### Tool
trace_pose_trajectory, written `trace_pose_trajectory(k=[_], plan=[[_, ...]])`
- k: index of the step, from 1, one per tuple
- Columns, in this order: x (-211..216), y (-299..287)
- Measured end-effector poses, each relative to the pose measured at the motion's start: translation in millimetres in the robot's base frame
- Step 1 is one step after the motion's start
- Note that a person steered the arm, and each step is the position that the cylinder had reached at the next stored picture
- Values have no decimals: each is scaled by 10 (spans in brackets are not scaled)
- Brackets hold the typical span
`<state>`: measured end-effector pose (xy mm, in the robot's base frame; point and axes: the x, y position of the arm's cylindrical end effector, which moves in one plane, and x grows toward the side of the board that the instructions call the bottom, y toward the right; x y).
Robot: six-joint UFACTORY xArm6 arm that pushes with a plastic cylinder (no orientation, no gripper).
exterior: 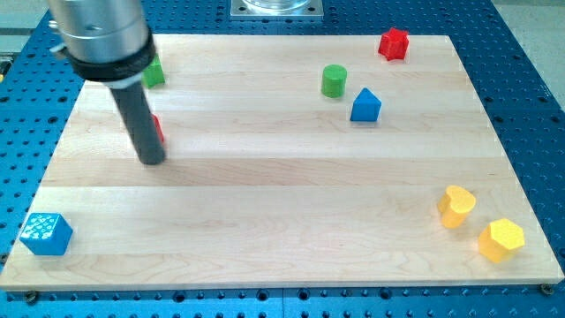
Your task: Slide the red circle above the green circle
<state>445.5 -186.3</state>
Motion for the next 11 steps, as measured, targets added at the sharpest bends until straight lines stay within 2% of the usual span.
trace_pose_trajectory(k=[1, 2, 3, 4, 5, 6, 7, 8, 10, 11], plan=[[-497, 183], [-758, 257], [-350, -29], [-367, -445], [-708, -340], [-1007, 544], [-1334, 1149], [-1480, 796], [-1919, 2425], [-1942, 2330]])
